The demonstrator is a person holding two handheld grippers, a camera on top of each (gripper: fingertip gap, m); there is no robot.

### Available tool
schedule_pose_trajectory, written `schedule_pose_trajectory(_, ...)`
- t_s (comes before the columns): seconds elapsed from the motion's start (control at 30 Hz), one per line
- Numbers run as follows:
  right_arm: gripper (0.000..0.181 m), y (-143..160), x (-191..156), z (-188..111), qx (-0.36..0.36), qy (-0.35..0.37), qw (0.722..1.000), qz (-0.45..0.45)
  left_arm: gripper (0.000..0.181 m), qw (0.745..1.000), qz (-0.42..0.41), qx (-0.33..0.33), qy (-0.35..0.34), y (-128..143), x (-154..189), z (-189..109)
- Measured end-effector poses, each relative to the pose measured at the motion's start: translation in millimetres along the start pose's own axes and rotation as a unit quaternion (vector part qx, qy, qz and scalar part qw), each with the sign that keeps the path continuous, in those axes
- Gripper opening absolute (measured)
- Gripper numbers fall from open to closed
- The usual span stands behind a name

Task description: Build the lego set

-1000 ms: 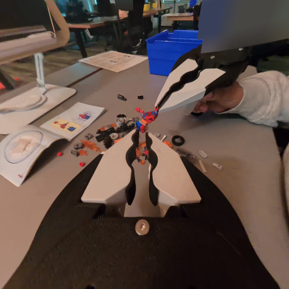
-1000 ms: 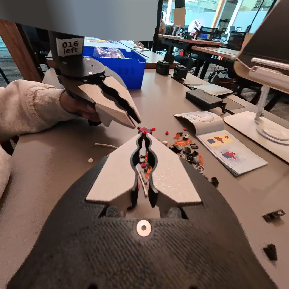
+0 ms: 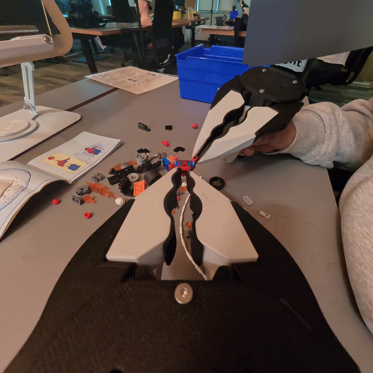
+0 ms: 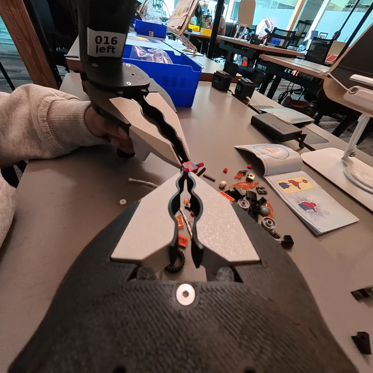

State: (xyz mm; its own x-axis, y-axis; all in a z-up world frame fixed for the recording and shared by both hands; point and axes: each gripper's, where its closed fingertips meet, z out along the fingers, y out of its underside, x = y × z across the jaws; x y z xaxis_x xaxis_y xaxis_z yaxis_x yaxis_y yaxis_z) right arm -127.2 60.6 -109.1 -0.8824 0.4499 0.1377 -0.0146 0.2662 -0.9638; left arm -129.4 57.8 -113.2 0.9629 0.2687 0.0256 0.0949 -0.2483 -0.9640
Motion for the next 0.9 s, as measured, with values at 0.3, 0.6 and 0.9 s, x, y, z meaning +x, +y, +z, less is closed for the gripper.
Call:
schedule_pose_trajectory(0.3, 0.0, 13, -2, 5, -0.036, -0.002, 0.999, -0.012, 0.002, 1.0, 0.011, -0.001, 0.0, 0, 1, 0)
schedule_pose_trajectory(0.6, 0.001, 23, -10, 11, -0.073, -0.003, 0.996, -0.053, 0.002, 1.0, 0.009, 0.0, 0.017, 0, 6, 0)
schedule_pose_trajectory(0.9, 0.02, 20, -10, 7, -0.06, -0.017, 0.997, -0.033, 0.001, 1.0, 0.008, -0.003, 0.019, 1, 6, 0)
